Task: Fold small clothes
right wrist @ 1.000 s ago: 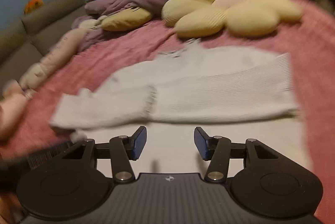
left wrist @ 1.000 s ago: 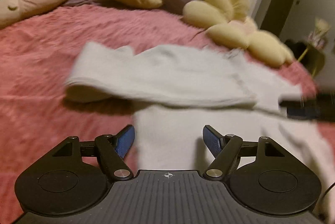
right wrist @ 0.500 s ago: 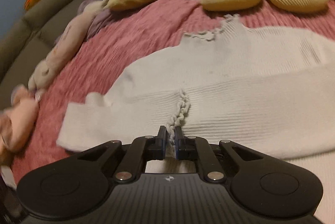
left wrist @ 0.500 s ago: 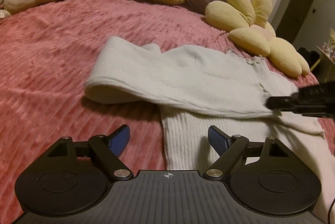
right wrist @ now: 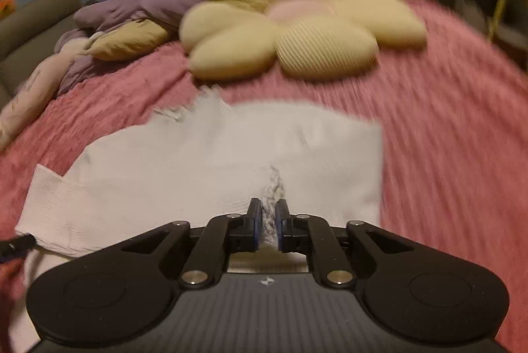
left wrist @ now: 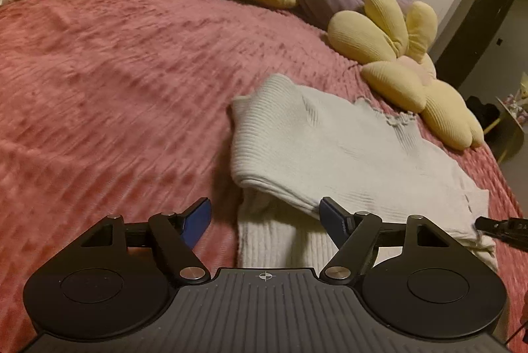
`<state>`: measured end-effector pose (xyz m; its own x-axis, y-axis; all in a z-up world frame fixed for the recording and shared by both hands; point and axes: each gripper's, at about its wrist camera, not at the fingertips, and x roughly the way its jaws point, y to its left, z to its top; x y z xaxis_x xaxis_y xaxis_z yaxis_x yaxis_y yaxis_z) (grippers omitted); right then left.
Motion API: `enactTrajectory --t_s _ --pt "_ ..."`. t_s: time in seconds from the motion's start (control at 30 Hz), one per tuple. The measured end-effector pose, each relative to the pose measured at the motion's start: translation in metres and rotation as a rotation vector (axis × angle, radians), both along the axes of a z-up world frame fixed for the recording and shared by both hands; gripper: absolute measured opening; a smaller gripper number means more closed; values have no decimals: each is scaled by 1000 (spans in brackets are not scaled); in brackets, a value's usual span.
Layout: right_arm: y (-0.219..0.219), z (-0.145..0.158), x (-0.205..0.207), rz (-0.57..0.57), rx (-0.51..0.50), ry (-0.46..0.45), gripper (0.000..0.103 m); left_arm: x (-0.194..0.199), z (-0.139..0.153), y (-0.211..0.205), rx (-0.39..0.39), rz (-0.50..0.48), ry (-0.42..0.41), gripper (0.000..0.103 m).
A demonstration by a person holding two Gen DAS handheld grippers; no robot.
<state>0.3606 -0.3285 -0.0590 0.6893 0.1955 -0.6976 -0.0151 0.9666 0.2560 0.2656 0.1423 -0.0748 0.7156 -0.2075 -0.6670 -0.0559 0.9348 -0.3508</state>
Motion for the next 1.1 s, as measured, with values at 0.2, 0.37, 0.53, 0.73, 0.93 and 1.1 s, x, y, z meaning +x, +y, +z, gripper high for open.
enactTrajectory --t_s 0.2,0.37,0.53,0.73,0.93,1.1 --pt "-9 -29 14 0 152 86 25 2 1 -7 22 -10 15 77" --pt "-6 -30 22 31 180 91 24 4 3 -13 43 -19 21 79" --pt "-1 -13 15 51 64 -15 5 -2 14 -17 57 -9 -10 83" --pt "-1 9 -3 -23 -289 -193 5 -1 30 -21 87 -27 -48 86" --pt "1 -6 1 -8 -382 -172 5 16 26 -36 88 -39 -32 86" --pt "0 -22 2 4 -404 -132 5 27 16 -51 132 -76 -10 85"
